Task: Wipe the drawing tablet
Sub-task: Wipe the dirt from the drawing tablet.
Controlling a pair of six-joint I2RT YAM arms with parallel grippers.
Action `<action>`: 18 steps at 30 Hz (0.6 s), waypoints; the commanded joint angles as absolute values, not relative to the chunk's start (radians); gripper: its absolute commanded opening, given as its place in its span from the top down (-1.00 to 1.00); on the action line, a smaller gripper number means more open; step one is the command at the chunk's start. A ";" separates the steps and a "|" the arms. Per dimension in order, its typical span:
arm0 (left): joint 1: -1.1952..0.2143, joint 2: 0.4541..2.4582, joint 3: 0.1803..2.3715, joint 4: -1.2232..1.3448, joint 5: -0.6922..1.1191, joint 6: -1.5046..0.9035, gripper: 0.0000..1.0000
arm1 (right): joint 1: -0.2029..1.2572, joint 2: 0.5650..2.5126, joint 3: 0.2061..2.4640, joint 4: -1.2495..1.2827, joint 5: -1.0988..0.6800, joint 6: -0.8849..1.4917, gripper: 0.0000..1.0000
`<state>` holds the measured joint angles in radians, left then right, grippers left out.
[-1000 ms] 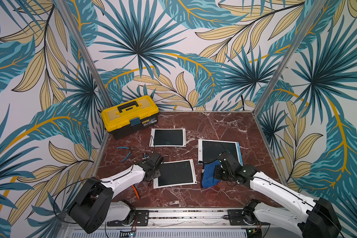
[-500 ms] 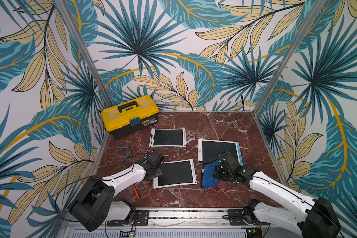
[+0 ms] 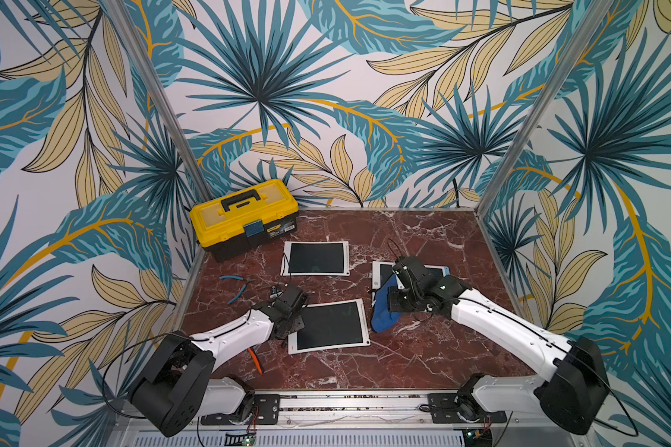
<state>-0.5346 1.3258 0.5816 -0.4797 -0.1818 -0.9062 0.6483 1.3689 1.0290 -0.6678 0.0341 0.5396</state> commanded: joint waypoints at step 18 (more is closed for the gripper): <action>-0.525 1.354 0.482 -0.391 -0.088 -0.875 0.70 | 0.906 1.950 1.288 -0.442 -0.243 0.599 1.00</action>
<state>-0.5255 1.3071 0.5373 -0.4011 -0.1757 -0.8860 0.8806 1.9049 1.2602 -0.4961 -0.1875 0.5537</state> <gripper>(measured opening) 0.149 0.079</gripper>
